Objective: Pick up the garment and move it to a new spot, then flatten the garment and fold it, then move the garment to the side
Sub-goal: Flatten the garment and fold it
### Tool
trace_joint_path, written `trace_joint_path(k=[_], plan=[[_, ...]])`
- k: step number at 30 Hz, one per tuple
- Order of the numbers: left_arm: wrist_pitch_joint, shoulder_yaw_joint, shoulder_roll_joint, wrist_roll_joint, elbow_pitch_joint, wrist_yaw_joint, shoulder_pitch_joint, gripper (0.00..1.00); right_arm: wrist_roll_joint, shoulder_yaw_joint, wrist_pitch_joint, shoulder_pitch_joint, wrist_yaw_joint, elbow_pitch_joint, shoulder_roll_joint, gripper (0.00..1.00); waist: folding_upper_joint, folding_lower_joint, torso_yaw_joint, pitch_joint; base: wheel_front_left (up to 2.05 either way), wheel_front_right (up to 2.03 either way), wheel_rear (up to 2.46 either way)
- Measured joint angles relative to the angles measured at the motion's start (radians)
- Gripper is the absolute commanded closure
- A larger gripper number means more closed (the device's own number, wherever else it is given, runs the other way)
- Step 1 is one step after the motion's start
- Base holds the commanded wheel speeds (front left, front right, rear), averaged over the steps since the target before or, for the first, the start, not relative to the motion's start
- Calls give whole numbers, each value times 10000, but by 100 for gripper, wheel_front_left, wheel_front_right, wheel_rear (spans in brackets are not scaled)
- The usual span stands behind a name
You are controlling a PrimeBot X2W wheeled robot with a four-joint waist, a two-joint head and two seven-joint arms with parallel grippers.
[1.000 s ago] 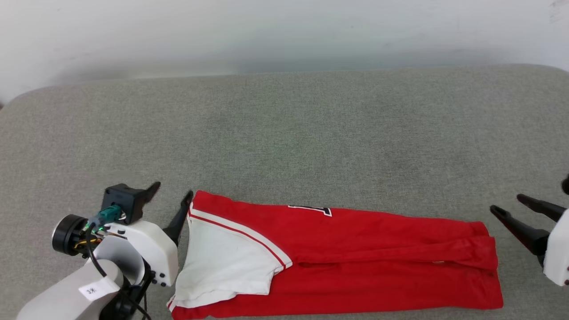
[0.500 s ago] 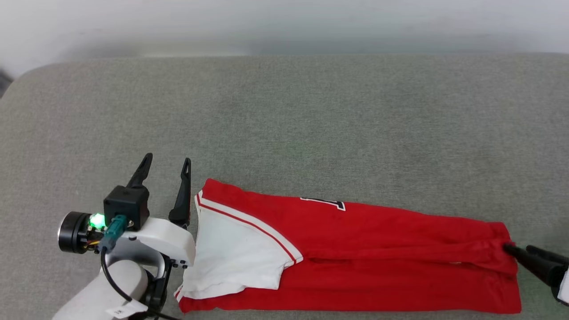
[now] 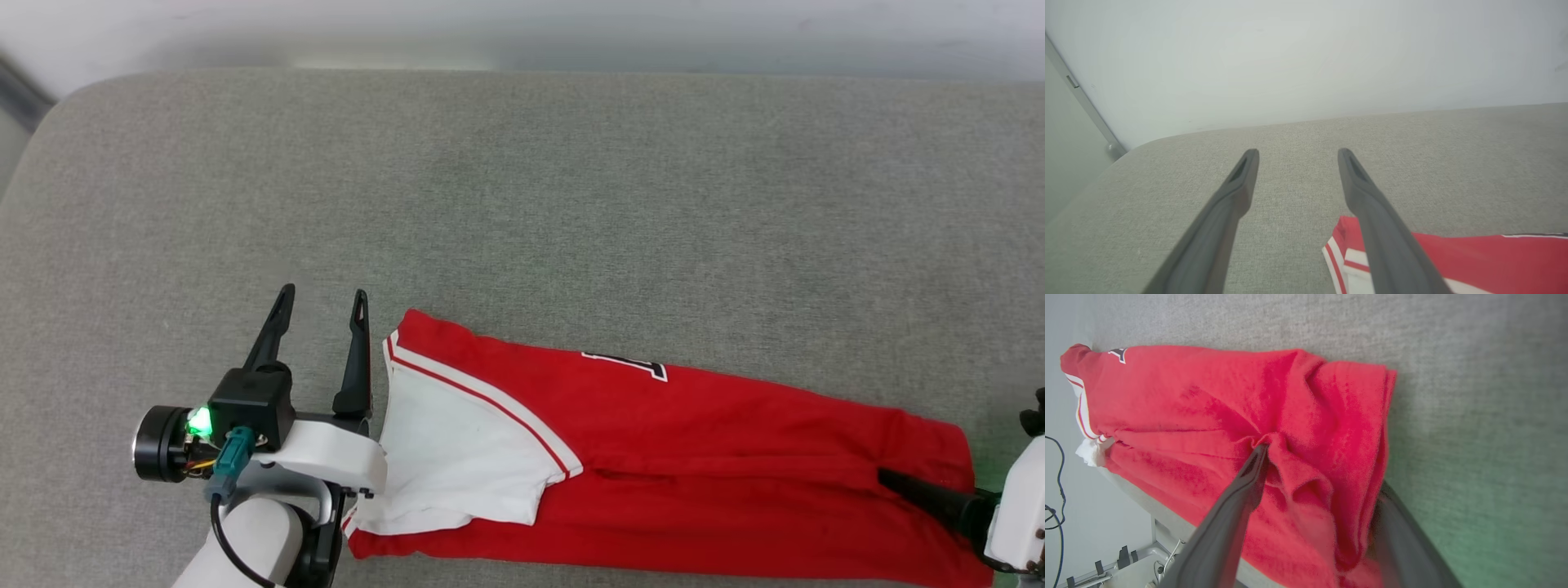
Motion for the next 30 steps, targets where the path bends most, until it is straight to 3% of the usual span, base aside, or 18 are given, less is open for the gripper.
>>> trace_joint_path(k=[2, 3, 4, 5, 16, 30], plan=[[0, 320, -274, 324, -13, -159, 65, 0, 13, 81, 88, -33, 0, -46, 12, 0, 0, 0, 77, 57, 0, 0, 0], [-2, 468, -384, 479, -19, -247, 113, 0, 42, 105, 104, -49, 0, -54, 13, 62, 0, 0, 112, 77, 0, 0, 0], [-2, 594, -510, 627, -35, -303, 199, 0, 79, 140, 142, -81, -2, -46, 12, 96, 0, 0, 142, 90, 0, 0, 0], [-2, 729, -652, 773, -44, -378, 270, 0, 82, 176, 192, -124, -2, -50, 8, 100, 0, 0, 166, 99, 0, 0, 0], [-2, 2017, -1662, 2188, -203, -1129, 993, 0, 403, 188, -21, -360, 6, -362, 203, 100, 0, 1, 94, -221, 0, 0, 0], [-2, 2959, -2391, 3127, -265, -1848, 1880, 0, 426, -560, -148, -260, 0, 353, -1649, 100, 0, 0, -216, -966, 0, 0, 0]])
